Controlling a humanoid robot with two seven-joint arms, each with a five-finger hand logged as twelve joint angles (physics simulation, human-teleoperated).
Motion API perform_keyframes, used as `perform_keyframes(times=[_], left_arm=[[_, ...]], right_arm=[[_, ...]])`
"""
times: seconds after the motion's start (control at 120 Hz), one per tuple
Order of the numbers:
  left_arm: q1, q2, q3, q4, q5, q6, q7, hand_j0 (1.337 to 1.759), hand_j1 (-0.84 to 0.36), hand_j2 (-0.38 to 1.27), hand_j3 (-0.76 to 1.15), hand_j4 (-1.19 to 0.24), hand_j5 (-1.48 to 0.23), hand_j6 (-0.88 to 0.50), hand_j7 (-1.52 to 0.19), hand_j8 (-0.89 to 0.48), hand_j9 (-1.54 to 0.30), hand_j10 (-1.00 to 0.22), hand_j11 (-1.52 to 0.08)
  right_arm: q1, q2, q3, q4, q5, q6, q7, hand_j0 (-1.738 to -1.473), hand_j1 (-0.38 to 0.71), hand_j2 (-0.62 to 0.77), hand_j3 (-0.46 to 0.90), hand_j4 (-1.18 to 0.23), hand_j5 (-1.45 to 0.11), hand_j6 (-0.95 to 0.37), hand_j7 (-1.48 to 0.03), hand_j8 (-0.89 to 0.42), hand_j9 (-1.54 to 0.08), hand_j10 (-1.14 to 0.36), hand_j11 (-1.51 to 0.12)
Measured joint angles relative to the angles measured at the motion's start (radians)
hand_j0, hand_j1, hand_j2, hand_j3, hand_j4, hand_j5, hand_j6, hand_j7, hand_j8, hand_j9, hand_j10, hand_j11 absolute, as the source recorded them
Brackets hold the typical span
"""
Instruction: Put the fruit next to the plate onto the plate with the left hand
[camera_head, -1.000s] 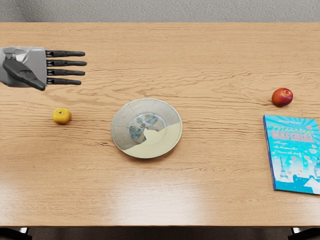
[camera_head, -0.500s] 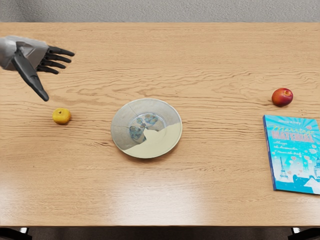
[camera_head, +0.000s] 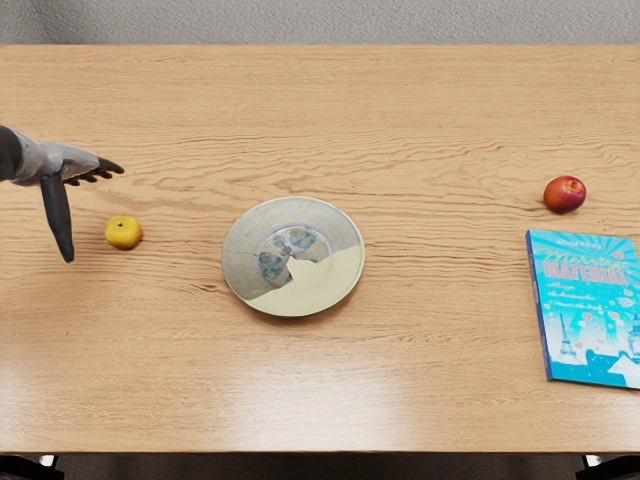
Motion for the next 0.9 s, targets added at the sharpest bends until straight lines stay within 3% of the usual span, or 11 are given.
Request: perform_keyframes(times=[0.308, 0.9], left_arm=[[0.056, -0.078, 0.054, -0.045, 0.185, 0.211, 0.000, 1.658, 0.35, 0.00, 0.00, -0.01, 0.00, -0.01, 0.00, -0.01, 0.00, 0.00, 0.00], [0.068, -0.147, 0.126, -0.048, 0.223, 0.345, 0.000, 1.658, 0.34, 0.00, 0.00, -0.01, -0.01, -0.01, -0.01, -0.01, -0.01, -0.01, -0.01]], right_arm=[[0.000, 0.000, 0.000, 0.000, 0.000, 0.000, 0.000, -1.658, -0.32, -0.01, 0.00, -0.03, -0.03, -0.03, -0.03, -0.03, -0.03, -0.03, -0.03], [-0.001, 0.000, -0.001, 0.000, 0.000, 0.000, 0.000, -1.658, -0.32, -0.01, 0.00, -0.03, -0.03, -0.03, -0.03, -0.03, -0.03, -0.03, -0.03]])
